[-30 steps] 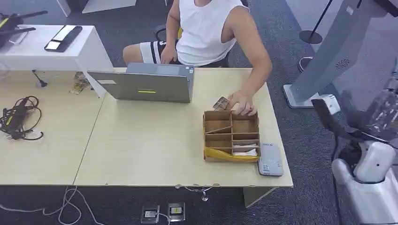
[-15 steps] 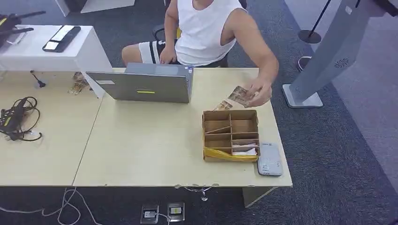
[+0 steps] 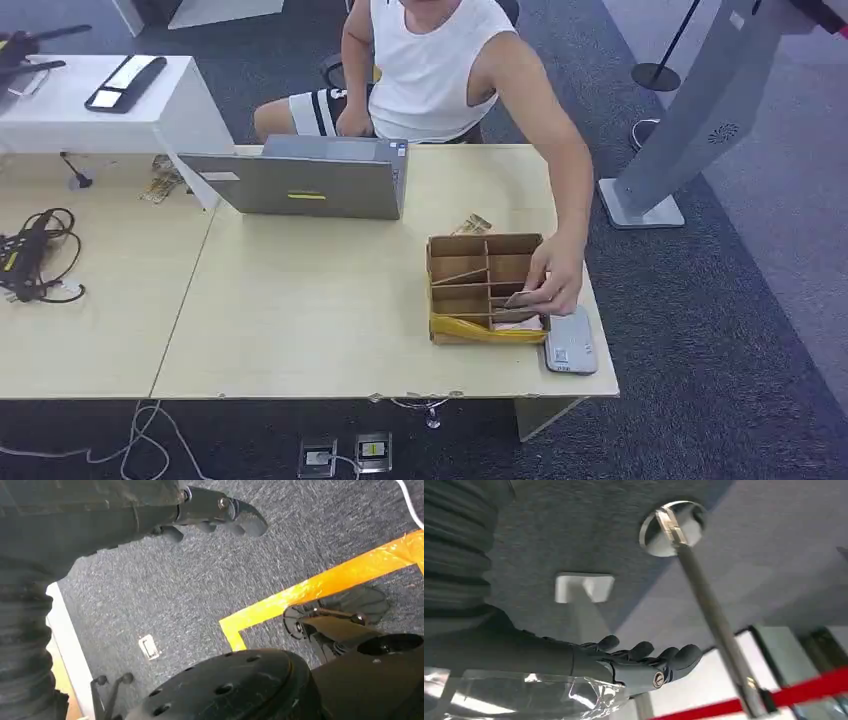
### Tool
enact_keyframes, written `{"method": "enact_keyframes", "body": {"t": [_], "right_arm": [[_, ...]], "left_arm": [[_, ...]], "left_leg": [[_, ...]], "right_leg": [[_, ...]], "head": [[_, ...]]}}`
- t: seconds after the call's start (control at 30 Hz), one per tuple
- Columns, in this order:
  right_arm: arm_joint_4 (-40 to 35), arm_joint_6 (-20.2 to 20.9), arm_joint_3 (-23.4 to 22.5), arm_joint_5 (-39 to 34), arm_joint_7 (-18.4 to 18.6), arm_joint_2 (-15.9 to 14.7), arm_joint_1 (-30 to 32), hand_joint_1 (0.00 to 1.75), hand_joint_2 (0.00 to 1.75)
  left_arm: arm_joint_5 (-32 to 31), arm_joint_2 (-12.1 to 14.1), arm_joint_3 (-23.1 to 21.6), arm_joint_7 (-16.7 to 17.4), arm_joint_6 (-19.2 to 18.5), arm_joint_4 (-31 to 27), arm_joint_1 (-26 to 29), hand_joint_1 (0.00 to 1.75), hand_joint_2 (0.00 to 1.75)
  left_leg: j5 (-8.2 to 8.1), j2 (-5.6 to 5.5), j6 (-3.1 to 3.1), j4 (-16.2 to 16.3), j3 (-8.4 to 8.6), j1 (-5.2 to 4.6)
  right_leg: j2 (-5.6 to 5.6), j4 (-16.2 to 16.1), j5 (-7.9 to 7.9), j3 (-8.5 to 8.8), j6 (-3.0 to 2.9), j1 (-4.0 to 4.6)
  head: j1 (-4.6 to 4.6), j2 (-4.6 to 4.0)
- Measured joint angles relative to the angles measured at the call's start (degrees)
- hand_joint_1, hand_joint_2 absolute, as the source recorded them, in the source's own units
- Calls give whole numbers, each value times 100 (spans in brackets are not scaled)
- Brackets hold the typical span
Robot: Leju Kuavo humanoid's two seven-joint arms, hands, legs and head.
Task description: Pass the card to the sensor for recognition and then transmit it.
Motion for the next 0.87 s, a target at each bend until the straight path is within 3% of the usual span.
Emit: {"method": "enact_keyframes", "body": {"t": [0.17, 0.3, 0.43, 0.67, 0.87], "right_arm": [[580, 0, -278, 204, 515, 263, 151, 0, 175], [1129, 0, -423, -124, 901, 405, 190, 0, 175], [1889, 37, -481, 145, 1146, 429, 204, 0, 175], [2959, 577, -446, 1021, 1633, 444, 218, 0, 175], [3473, 926, -278, 1526, 1723, 481, 246, 0, 175]], "left_arm": [[-186, -4, 79, 11, -4, 0, 9, 0, 175], [-361, -4, 146, 83, -9, -2, 10, 0, 175], [-481, -4, 162, 153, -273, -2, 4, 0, 175], [-562, 0, 162, 171, -354, -2, -2, 0, 175], [-570, 2, 159, 269, -354, -2, -7, 0, 175]], "left_leg": [[1, 1, -1, 0, 1, 1], [1, 1, -1, 0, 2, 1], [1, 3, -1, 0, 4, 0], [2, 2, -1, 0, 4, 0], [2, 2, -2, 0, 5, 0]], "right_leg": [[1, 1, 0, 2, -1, 0], [1, 1, 1, 4, -1, 0], [2, 1, 3, 5, -5, 0], [-1, 1, 3, 9, -5, 0], [-1, 2, 3, 9, -5, 0]], "head": [[-2, 0], [-2, 0], [-4, 0], [-2, 0], [-2, 0]]}}
